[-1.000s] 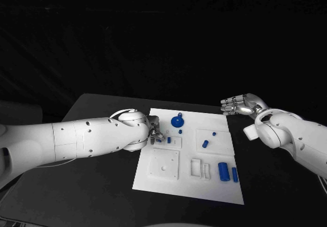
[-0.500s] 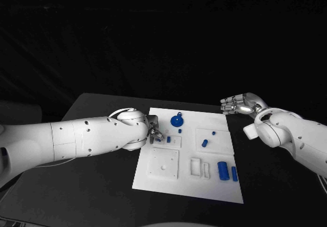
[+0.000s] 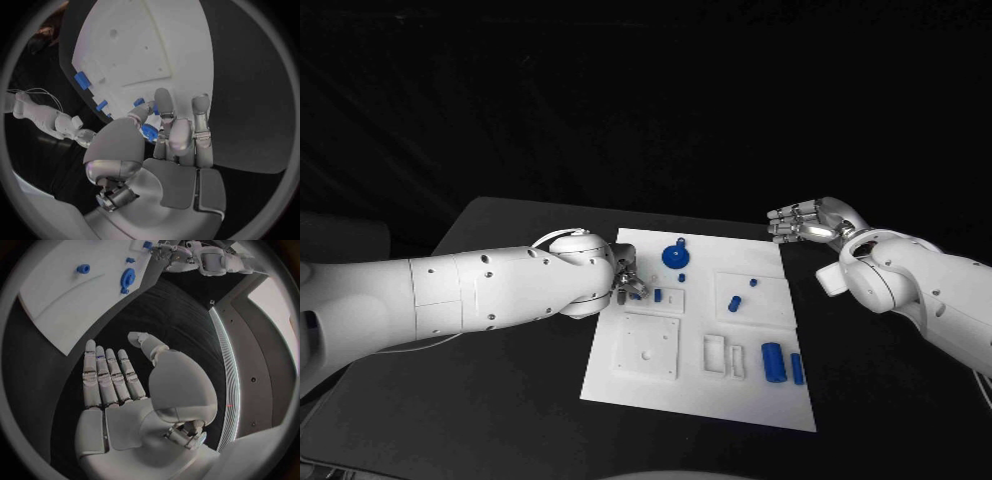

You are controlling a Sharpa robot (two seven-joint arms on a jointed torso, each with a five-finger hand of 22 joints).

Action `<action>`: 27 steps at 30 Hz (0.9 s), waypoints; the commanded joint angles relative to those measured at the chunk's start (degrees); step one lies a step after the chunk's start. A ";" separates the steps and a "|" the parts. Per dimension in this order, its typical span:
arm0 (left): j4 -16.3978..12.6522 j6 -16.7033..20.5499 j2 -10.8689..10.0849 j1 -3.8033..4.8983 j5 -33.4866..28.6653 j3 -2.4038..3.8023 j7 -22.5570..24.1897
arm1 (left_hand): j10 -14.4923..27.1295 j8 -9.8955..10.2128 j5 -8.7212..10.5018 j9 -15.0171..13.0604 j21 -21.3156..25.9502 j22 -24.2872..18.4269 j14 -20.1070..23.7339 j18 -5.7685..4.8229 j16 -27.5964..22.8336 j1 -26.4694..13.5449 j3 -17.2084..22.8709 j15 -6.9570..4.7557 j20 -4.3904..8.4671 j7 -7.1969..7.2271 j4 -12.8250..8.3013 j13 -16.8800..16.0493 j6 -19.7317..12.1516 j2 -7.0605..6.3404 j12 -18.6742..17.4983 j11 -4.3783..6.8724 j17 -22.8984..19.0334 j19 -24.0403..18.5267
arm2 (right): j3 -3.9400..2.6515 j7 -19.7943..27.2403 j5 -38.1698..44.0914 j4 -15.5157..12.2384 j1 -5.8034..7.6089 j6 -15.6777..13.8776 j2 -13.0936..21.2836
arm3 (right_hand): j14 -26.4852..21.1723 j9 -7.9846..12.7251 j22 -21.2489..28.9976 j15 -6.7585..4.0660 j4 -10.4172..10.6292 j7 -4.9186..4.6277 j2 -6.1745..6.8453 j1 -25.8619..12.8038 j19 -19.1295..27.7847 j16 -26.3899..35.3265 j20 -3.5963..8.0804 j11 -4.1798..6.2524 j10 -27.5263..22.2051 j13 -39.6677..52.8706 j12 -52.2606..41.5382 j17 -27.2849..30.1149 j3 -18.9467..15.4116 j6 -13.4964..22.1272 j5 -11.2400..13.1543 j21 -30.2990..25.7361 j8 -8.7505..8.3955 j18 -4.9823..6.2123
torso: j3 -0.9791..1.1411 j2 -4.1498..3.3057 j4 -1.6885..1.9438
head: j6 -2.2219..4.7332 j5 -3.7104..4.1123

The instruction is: Assemble the parts on the task board

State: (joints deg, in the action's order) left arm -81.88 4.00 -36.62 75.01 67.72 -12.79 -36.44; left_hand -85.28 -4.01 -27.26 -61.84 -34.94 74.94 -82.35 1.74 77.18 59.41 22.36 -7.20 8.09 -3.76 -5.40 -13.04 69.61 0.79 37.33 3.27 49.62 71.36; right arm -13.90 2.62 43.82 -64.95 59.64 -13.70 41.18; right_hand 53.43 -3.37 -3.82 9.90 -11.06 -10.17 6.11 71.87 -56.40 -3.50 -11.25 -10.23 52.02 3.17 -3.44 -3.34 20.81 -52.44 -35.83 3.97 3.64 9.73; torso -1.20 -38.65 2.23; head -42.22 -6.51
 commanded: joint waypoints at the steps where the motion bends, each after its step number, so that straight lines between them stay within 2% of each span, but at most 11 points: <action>1: 0.40 -4.97 -0.03 -1.24 -1.77 -1.00 -2.48 | -1.56 -0.07 0.55 13.16 -0.30 1.07 -0.13 0.35 0.27 0.87 1.31 -0.45 -0.12 6.82 -1.01 -0.11 12.15 1.61 0.31 1.69 0.24 0.46 | -0.02 0.60 0.48 -0.03 -0.03 0.80 -0.06 | -0.44 0.07 0.08 0.07 -0.07 -0.04 0.37 -0.26 0.50 0.23 0.07 -0.06 -0.25 -0.08 0.34 0.08 0.27 0.51 -0.40 0.13 -0.34 0.31 | 0.03 -0.04 -0.09 | -0.06 -0.06; 4: 0.42 -5.23 0.08 -1.24 -1.96 -1.00 -2.41 | -1.56 -0.07 1.10 13.10 -0.32 1.07 -0.15 0.32 0.32 0.81 1.15 -0.44 -0.12 6.86 -0.73 -0.14 12.24 1.81 0.40 1.70 0.34 0.47 | -0.02 0.59 0.48 -0.04 -0.03 0.81 -0.05 | -0.44 0.07 0.08 0.07 -0.07 -0.04 0.37 -0.26 0.50 0.23 0.07 -0.06 -0.25 -0.08 0.34 0.08 0.27 0.51 -0.40 0.13 -0.34 0.31 | 0.03 -0.02 -0.05 | -0.06 -0.02; 6: 0.45 -5.52 0.16 -1.24 -2.18 -1.00 -2.38 | -1.56 -0.06 2.48 13.04 -0.33 1.06 -0.16 0.28 0.39 0.71 0.80 -0.42 -0.13 6.90 -0.19 -0.20 12.37 2.12 0.51 1.71 0.45 0.47 | -0.02 0.58 0.48 -0.05 -0.03 0.81 -0.05 | -0.44 0.07 0.08 0.07 -0.07 -0.04 0.37 -0.26 0.50 0.23 0.07 -0.06 -0.25 -0.08 0.34 0.08 0.27 0.51 -0.40 0.13 -0.34 0.31 | 0.04 -0.02 -0.05 | -0.07 0.00; 11: 0.52 -6.30 0.37 -1.24 -2.64 -1.00 -2.24 | -1.56 -0.03 3.65 13.03 -0.22 1.04 -0.16 0.27 0.44 1.09 -0.12 -0.40 -0.18 6.93 0.37 -0.24 12.50 2.00 0.52 1.70 0.59 0.42 | -0.02 0.57 0.48 -0.07 -0.03 0.81 -0.05 | -0.44 0.07 0.08 0.07 -0.07 -0.04 0.37 -0.26 0.50 0.23 0.07 -0.06 -0.25 -0.08 0.34 0.08 0.27 0.51 -0.40 0.13 -0.34 0.31 | 0.03 0.01 -0.04 | -0.09 0.02; 17: 0.60 -6.83 0.62 -1.24 -2.84 -1.00 -1.98 | -1.56 -0.02 3.92 13.20 -0.16 1.04 -0.17 0.22 0.44 1.07 -1.32 -0.37 -0.22 7.01 0.70 -0.26 12.53 0.64 0.53 1.72 0.64 0.40 | -0.02 0.57 0.48 -0.07 -0.03 0.81 -0.05 | -0.47 0.07 0.08 0.09 -0.07 -0.06 0.37 -0.25 0.50 0.24 0.08 -0.07 -0.34 -0.09 0.35 0.08 0.33 0.54 -0.43 0.13 -0.34 0.32 | 0.00 -0.02 -0.04 | -0.11 0.03; 22: 0.77 -6.84 0.78 -1.24 -2.72 -1.00 -1.89 | -1.56 -0.01 6.36 13.46 0.00 1.02 -0.17 0.14 0.36 1.04 -3.25 -0.41 -0.18 7.10 2.61 -0.26 12.49 -0.60 0.49 1.74 0.55 0.49 | -0.02 0.58 0.48 -0.07 -0.03 0.79 -0.04 | -0.47 0.07 0.08 0.09 -0.07 -0.06 0.37 -0.25 0.50 0.24 0.08 -0.07 -0.34 -0.09 0.35 0.08 0.33 0.54 -0.43 0.13 -0.34 0.32 | -0.02 -0.03 0.00 | -0.16 0.10; 27: 0.91 -6.69 0.85 -1.24 -2.39 -1.00 -1.82 | -1.56 -0.02 7.35 13.67 0.18 1.04 -0.16 0.07 0.27 1.96 -4.41 -0.44 -0.13 7.12 3.98 -0.25 12.50 -1.31 0.47 1.75 0.38 0.58 | -0.02 0.58 0.48 -0.07 -0.03 0.77 -0.03 | -0.47 0.07 0.08 0.09 -0.07 -0.06 0.37 -0.25 0.50 0.24 0.08 -0.07 -0.34 -0.09 0.35 0.08 0.33 0.54 -0.43 0.13 -0.34 0.32 | -0.03 -0.02 0.04 | -0.21 0.14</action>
State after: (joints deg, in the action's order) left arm -81.07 2.41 -35.99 75.25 66.69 -12.69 -36.71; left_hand -85.29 -4.24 -20.12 -61.84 -34.94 74.91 -82.62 1.74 77.40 61.58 18.05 -7.26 7.87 -3.61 -1.44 -13.24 69.76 -0.03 37.66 3.28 50.05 71.58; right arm -13.90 2.62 43.84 -64.96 59.64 -13.67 41.17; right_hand 53.43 -3.37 -3.82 9.91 -11.06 -10.34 6.11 71.87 -56.40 -3.50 -11.25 -10.23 52.02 3.17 -3.44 -3.34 20.81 -52.28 -36.17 3.97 3.64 9.74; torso -1.20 -38.67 2.23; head -42.38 -6.39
